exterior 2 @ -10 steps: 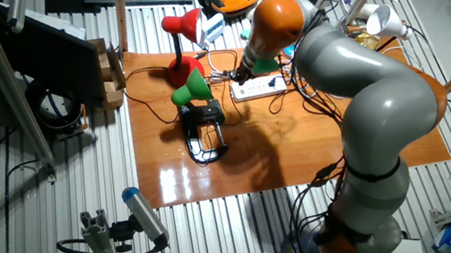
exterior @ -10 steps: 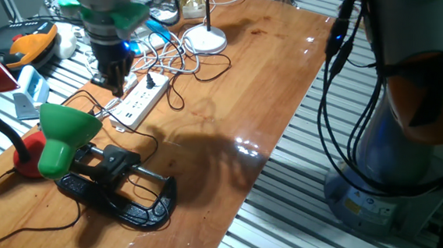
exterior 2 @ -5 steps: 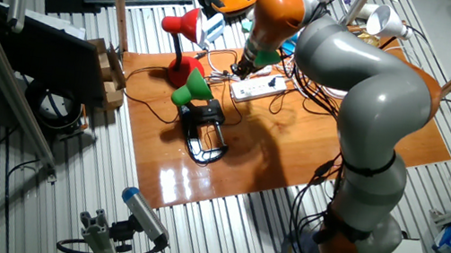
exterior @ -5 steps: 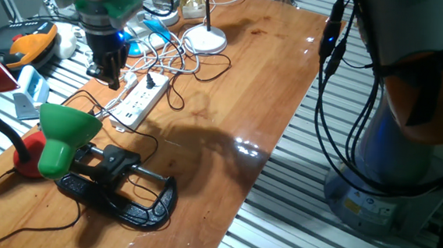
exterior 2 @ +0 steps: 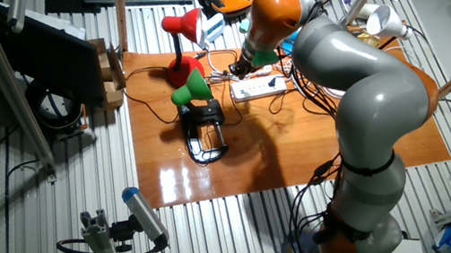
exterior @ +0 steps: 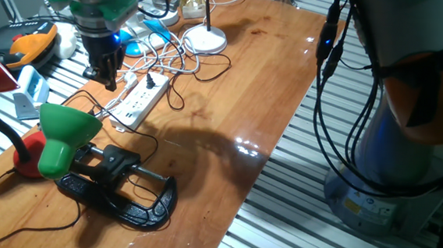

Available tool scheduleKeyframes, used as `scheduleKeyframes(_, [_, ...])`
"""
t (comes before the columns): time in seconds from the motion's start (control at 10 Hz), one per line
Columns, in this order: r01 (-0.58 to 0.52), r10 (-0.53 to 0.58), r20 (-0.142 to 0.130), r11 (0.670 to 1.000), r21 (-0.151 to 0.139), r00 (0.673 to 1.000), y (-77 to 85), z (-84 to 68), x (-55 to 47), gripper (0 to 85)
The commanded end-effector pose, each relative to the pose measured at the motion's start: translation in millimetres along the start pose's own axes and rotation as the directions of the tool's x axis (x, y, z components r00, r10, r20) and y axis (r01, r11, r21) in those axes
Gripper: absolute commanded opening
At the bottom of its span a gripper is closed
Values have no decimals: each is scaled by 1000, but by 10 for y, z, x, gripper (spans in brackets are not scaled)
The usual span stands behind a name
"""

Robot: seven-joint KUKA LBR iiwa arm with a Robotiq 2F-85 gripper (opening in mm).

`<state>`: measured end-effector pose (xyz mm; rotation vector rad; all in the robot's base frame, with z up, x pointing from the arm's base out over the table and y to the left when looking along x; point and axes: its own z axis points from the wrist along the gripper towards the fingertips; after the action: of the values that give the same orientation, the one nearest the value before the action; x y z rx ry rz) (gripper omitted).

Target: Plug in the power cord of the desk lamp, turn on the socket, and light up the desk lamp

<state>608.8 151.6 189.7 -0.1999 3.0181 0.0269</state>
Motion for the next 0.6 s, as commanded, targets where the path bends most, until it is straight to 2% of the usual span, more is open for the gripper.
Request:
scheduleKeyframes(0.0, [1,-1,0,1000,2,1000,1,1,0,0])
scheduleKeyframes(0.2, [-36,36,-1,999,-9,999,1,1,0,0])
scheduleKeyframes(0.3, [-34,34,2,999,7,999,1,1,0,0])
scheduleKeyframes(0.5, [-8,8,-7,1000,-19,1000,1,1,0,0])
